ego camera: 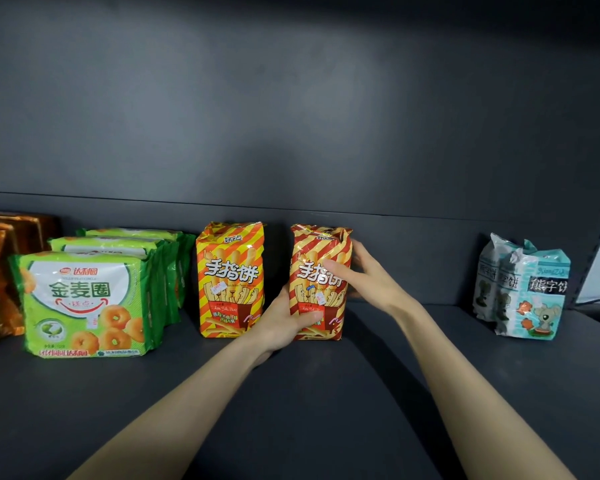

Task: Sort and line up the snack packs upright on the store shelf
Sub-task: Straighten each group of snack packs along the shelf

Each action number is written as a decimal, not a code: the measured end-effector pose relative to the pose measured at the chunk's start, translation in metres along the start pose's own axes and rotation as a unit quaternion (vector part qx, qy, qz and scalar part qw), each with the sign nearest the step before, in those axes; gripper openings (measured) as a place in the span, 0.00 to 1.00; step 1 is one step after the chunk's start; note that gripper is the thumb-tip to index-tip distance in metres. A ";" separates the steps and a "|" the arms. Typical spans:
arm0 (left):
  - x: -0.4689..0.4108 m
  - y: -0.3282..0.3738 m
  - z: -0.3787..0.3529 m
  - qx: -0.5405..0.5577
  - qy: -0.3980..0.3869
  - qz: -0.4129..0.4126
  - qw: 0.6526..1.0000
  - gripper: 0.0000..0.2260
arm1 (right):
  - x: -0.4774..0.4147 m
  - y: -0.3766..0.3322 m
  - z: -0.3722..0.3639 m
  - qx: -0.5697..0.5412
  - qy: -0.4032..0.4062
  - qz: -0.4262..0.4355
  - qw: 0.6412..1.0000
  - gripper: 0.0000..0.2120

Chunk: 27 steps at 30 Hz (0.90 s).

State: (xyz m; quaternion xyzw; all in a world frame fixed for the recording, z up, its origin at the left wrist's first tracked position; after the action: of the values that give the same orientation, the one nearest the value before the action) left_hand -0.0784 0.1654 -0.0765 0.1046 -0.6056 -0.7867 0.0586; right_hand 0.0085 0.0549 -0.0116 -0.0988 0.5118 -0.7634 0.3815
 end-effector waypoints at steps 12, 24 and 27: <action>0.000 0.000 -0.001 -0.004 0.006 0.003 1.000 0.31 | -0.002 -0.003 -0.001 0.020 0.000 0.019 1.000 0.33; 0.001 -0.003 0.002 0.006 0.003 0.009 1.000 0.31 | 0.000 -0.007 -0.007 0.021 -0.014 0.017 1.000 0.31; 0.000 -0.002 0.004 0.006 0.005 0.009 1.000 0.31 | 0.000 -0.007 -0.008 0.017 -0.011 0.013 1.000 0.31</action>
State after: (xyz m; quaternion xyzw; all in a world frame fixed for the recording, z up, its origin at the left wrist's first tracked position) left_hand -0.0794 0.1693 -0.0779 0.1036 -0.6106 -0.7822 0.0681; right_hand 0.0013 0.0622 -0.0095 -0.0943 0.4959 -0.7655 0.3989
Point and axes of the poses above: each hand's wrist, its own x-axis away from the middle knuckle, its own z-axis out of the back of the hand, y = z × x, the point moved 7 cm from there along -x, towards the middle knuckle, and after that the axes turned 4 degrees about -y, right-handed, at the moved point
